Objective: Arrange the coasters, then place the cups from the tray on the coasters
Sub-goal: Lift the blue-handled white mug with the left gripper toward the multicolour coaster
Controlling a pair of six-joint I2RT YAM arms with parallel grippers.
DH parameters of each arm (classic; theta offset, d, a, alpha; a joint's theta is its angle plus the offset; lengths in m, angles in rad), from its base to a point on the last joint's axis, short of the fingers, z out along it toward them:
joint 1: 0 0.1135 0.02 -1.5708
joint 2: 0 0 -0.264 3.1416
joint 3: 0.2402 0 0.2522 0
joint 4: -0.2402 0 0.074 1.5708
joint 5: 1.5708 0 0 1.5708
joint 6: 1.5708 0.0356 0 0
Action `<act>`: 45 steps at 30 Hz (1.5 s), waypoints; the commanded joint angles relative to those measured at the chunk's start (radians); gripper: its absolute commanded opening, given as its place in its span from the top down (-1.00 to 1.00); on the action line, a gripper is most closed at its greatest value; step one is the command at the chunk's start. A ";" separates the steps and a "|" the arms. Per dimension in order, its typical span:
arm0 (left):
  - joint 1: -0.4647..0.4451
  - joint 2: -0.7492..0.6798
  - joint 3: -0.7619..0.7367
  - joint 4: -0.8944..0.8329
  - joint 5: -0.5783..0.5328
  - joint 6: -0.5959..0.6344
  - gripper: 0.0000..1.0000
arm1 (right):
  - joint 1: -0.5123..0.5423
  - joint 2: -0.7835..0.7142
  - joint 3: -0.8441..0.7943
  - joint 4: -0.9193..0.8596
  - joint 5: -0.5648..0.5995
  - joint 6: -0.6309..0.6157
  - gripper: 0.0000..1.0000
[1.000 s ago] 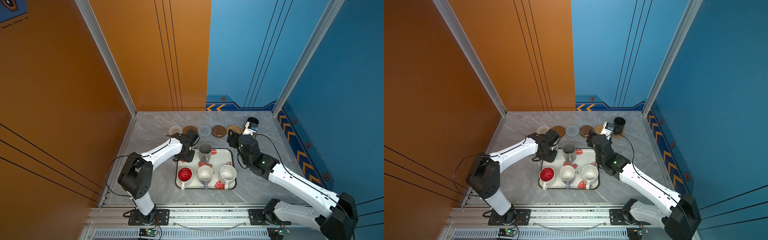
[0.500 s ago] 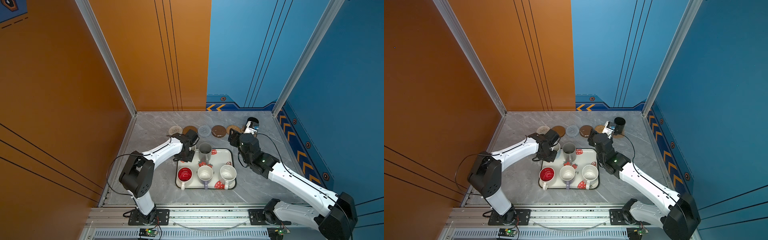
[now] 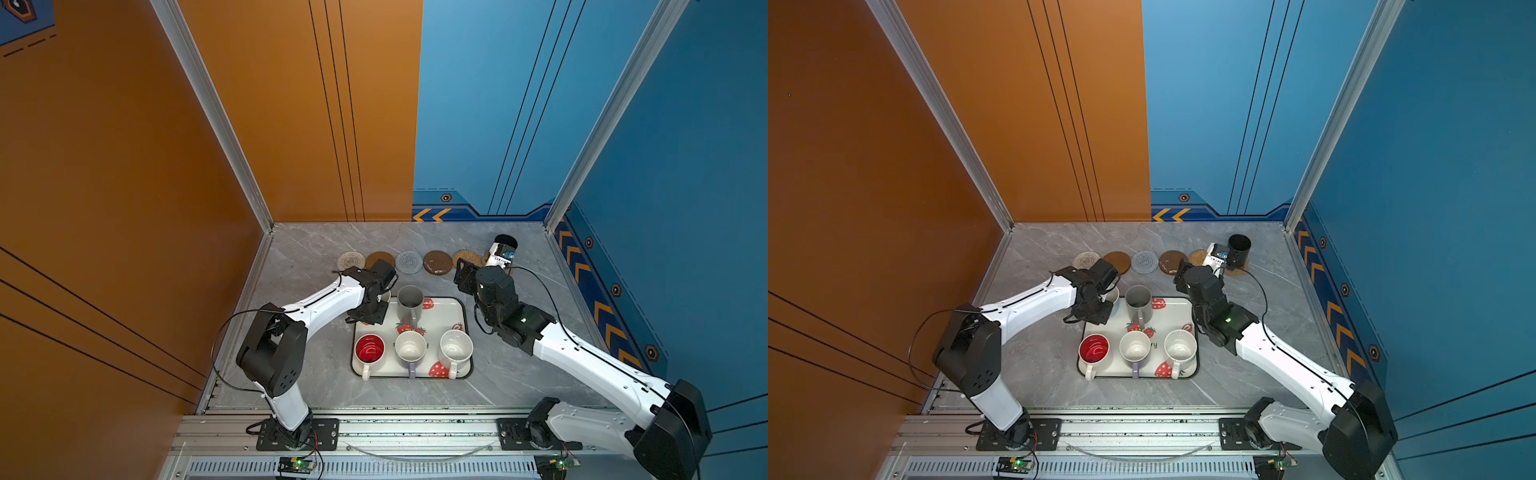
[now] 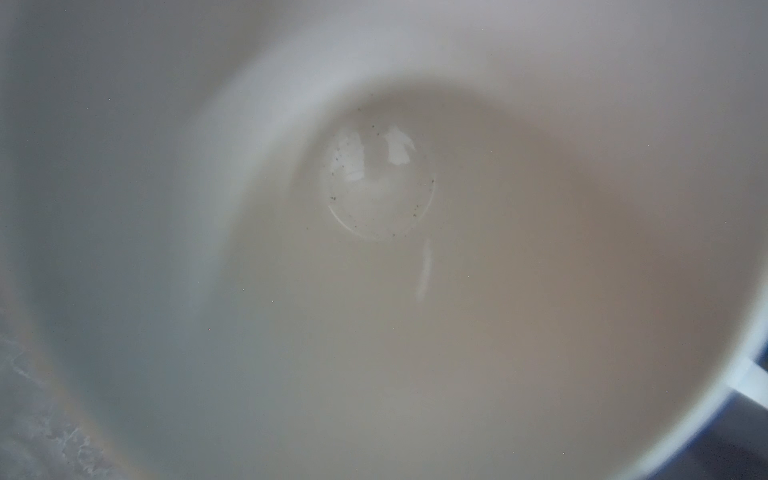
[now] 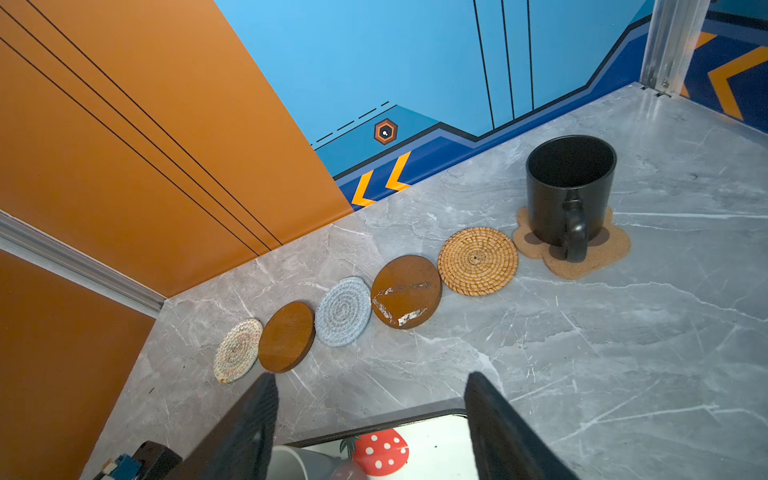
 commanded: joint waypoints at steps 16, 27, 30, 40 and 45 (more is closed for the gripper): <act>0.051 -0.085 0.068 0.008 -0.035 0.003 1.00 | -0.021 0.030 0.015 0.013 -0.031 0.006 -0.40; 0.095 -0.049 0.113 0.012 -0.062 0.009 1.00 | -0.040 0.029 0.000 0.020 -0.047 0.010 -0.40; 0.116 -0.034 0.139 0.023 -0.055 0.016 1.00 | -0.044 0.029 -0.002 0.025 -0.054 0.011 -0.40; 0.212 0.038 0.243 0.033 -0.056 0.032 1.00 | -0.060 0.019 -0.008 0.019 -0.062 0.012 -0.40; 0.242 0.083 0.306 0.033 -0.076 0.044 1.00 | -0.069 0.005 -0.018 0.018 -0.062 0.014 -0.40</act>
